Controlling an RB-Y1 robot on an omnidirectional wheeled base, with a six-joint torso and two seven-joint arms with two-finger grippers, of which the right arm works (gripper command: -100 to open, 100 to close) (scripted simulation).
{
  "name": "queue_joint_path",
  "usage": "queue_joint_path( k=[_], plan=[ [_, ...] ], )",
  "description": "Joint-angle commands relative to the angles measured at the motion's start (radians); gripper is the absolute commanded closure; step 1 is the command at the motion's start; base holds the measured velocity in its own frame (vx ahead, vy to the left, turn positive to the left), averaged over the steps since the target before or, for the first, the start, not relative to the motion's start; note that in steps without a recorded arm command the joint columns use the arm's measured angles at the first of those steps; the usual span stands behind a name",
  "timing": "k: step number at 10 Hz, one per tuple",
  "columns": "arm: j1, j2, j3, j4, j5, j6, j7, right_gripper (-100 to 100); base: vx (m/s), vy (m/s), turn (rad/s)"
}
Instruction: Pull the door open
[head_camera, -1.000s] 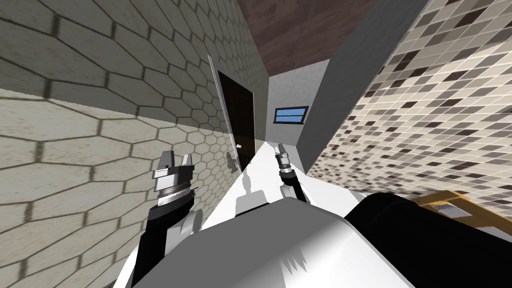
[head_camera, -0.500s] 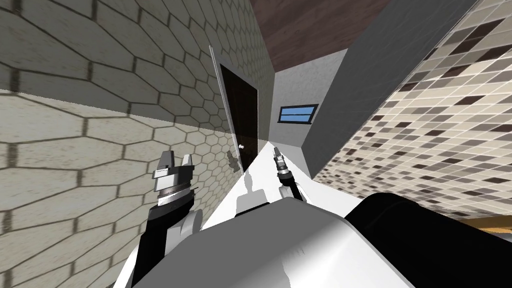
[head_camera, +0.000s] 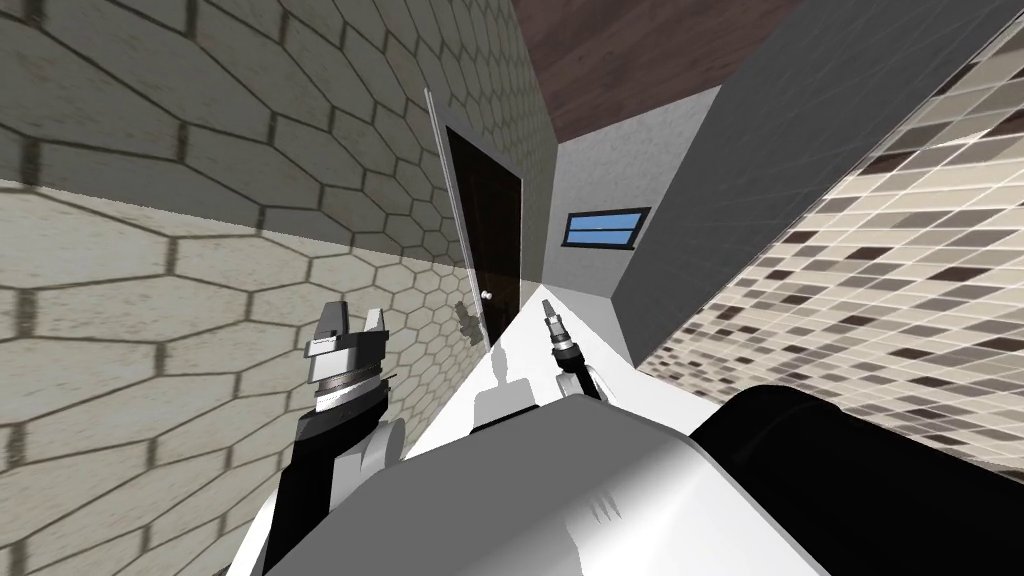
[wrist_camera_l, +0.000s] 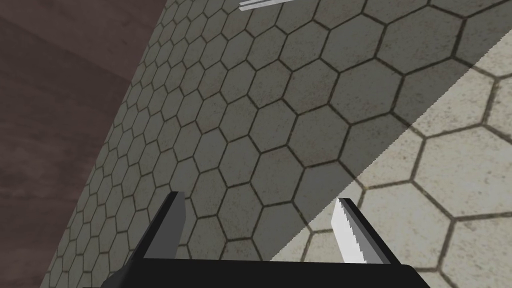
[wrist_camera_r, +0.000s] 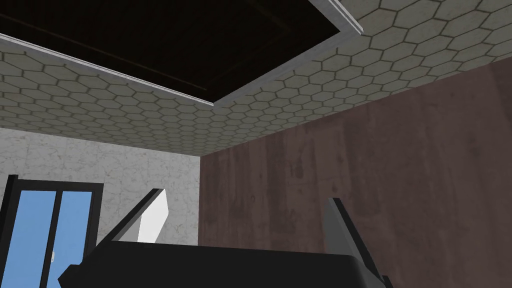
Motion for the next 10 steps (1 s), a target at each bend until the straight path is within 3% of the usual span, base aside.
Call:
queue_joint_path(
  k=[1,10],
  plan=[
    [-0.013,-0.005,-0.001,0.033,0.004,-0.003,0.029,-100,0.092,-0.022,0.107],
    [-0.073,-0.027,0.001,0.238,0.033,-0.042,0.200,-100,0.094,-0.027,0.105]
  ],
)
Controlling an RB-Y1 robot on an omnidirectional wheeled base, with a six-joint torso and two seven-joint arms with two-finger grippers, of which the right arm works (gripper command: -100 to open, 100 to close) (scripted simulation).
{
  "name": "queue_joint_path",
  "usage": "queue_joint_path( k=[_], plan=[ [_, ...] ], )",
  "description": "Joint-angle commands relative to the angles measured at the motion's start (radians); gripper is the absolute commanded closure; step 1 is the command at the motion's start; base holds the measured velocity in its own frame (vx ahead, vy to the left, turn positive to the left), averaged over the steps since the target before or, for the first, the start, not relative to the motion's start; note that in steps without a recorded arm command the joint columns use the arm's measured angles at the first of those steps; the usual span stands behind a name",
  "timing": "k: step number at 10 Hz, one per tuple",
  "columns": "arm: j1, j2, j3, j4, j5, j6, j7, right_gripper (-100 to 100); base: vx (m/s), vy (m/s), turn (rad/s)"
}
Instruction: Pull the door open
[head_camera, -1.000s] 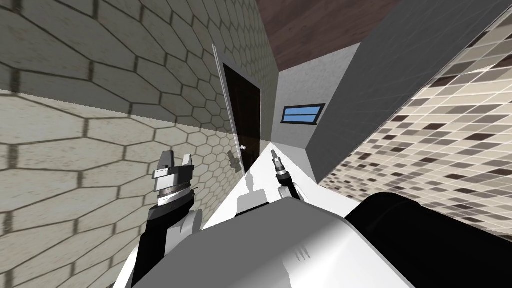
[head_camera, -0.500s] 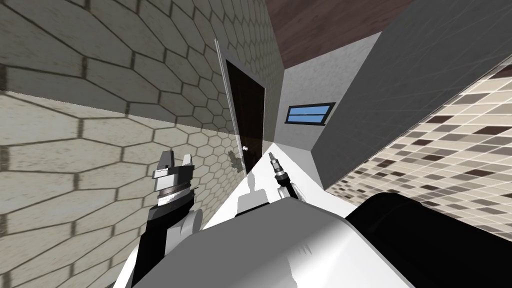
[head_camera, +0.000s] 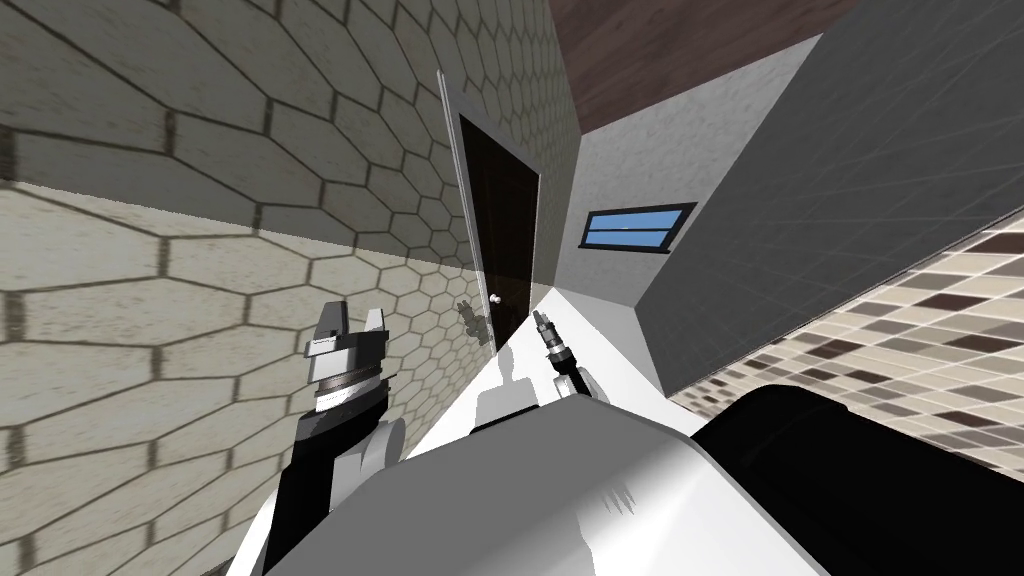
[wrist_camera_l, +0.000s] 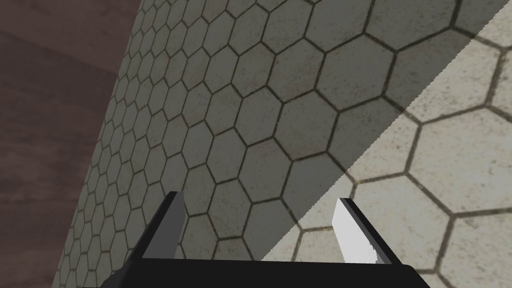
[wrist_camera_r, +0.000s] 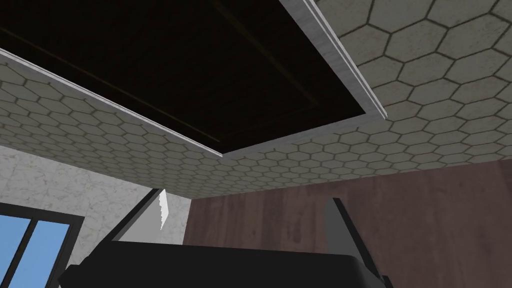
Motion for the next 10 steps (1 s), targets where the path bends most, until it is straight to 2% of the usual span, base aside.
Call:
queue_joint_path(
  k=[1,9,10],
  plan=[
    [-0.006,-0.005,0.002,0.028,0.006,-0.002,0.034,-100,0.097,-0.036,0.129],
    [-0.064,-0.023,0.004,0.227,0.034,-0.040,0.201,-100,0.091,-0.039,0.117],
    [-0.064,-0.023,0.004,0.227,0.034,-0.040,0.201,-100,0.059,-0.033,0.031]
  ],
)
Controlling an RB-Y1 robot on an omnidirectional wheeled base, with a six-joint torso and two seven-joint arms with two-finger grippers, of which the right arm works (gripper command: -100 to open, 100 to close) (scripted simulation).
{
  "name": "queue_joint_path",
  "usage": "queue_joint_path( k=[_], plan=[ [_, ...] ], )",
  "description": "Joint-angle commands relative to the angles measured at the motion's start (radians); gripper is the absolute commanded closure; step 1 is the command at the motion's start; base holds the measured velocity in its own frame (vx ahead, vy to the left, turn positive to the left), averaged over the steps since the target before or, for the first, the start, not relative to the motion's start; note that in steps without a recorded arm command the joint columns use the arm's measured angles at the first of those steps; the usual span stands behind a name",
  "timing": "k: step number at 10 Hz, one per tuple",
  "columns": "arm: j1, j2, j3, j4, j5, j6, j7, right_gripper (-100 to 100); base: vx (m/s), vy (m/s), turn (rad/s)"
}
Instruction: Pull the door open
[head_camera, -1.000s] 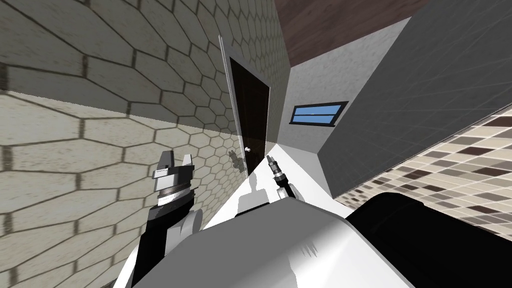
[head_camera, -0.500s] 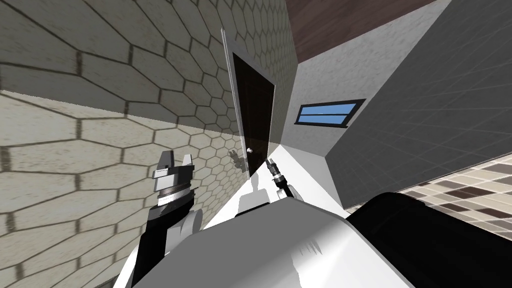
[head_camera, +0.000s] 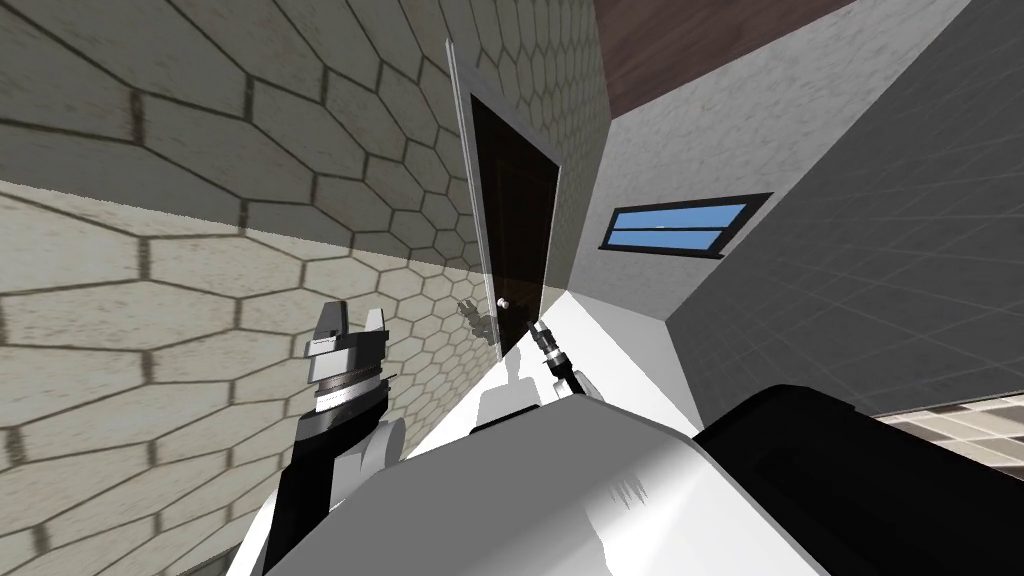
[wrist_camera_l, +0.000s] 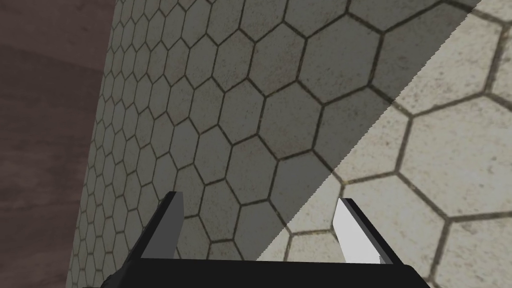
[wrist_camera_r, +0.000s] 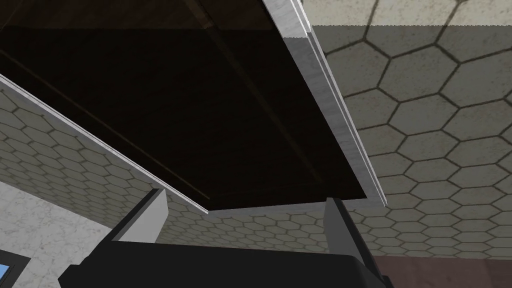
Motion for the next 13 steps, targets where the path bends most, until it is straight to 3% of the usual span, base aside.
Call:
queue_joint_path(
  k=[1,3,4,13],
  plan=[
    [-0.012,-0.003,-0.001,0.036,0.004,-0.009,0.024,-100,0.049,-0.025,0.064],
    [-0.026,-0.007,-0.001,0.085,0.011,-0.019,0.066,-100,0.078,-0.034,0.121],
    [-0.026,-0.007,-0.001,0.086,0.011,-0.019,0.066,-100,0.053,-0.032,0.036],
    [-0.089,-0.024,0.002,0.300,0.041,-0.060,0.245,-100,0.082,-0.047,0.106]
  ],
)
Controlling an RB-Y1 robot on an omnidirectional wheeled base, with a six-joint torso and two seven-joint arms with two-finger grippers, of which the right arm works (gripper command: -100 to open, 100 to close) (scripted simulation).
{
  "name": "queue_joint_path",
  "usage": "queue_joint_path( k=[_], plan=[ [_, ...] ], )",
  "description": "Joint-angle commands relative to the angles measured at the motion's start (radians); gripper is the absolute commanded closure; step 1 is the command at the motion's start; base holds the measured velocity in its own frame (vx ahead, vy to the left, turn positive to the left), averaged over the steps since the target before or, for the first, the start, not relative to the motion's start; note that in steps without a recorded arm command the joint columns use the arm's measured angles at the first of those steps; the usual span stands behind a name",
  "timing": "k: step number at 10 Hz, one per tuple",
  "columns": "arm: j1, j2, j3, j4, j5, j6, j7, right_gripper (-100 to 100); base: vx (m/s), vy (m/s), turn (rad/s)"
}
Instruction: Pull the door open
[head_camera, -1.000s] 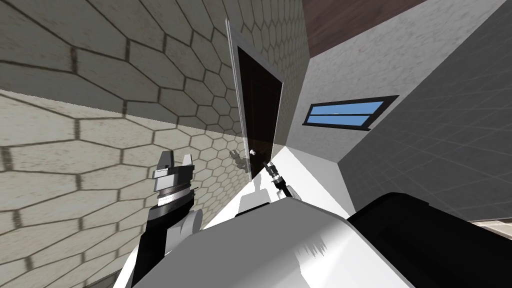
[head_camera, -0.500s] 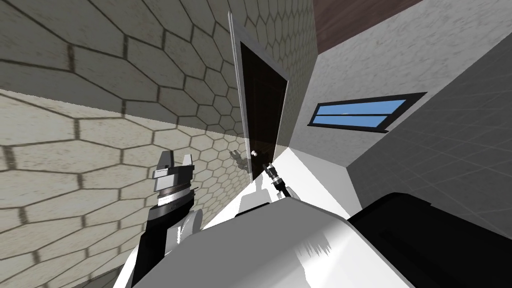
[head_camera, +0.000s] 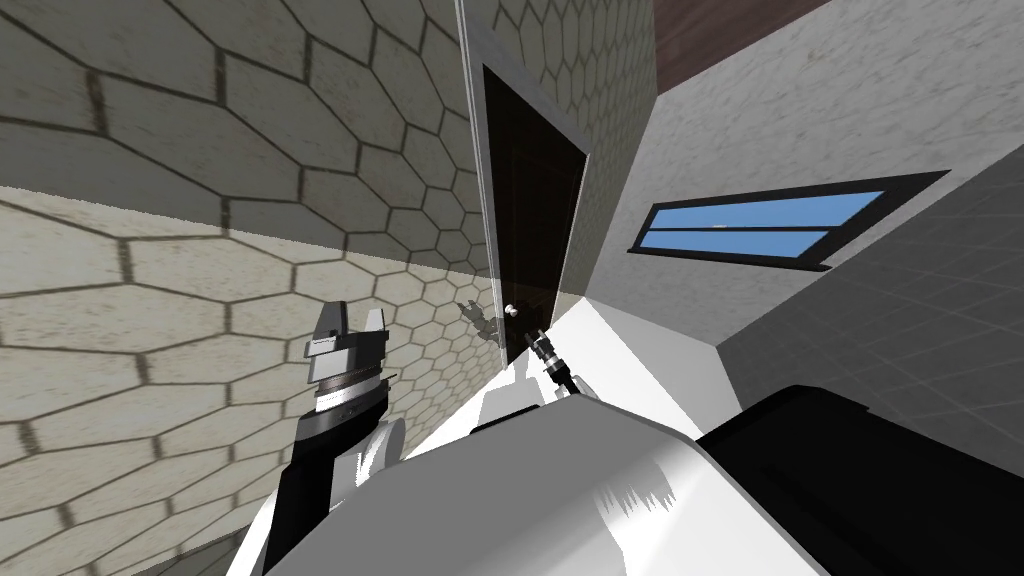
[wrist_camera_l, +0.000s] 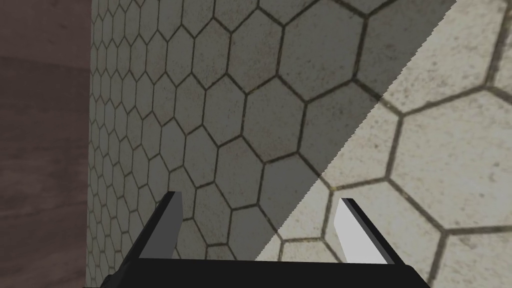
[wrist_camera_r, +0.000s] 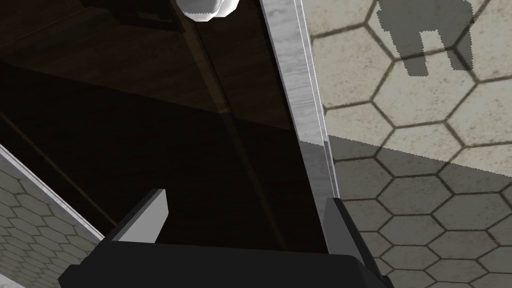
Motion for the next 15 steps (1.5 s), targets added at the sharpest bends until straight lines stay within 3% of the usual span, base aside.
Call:
queue_joint_path(
  k=[1,15],
  plan=[
    [-0.010,-0.002,0.002,0.034,0.006,-0.005,0.035,-100,0.075,-0.042,0.106],
    [-0.095,-0.022,0.005,0.326,0.047,-0.060,0.278,-100,0.076,-0.062,0.096]
  ],
)
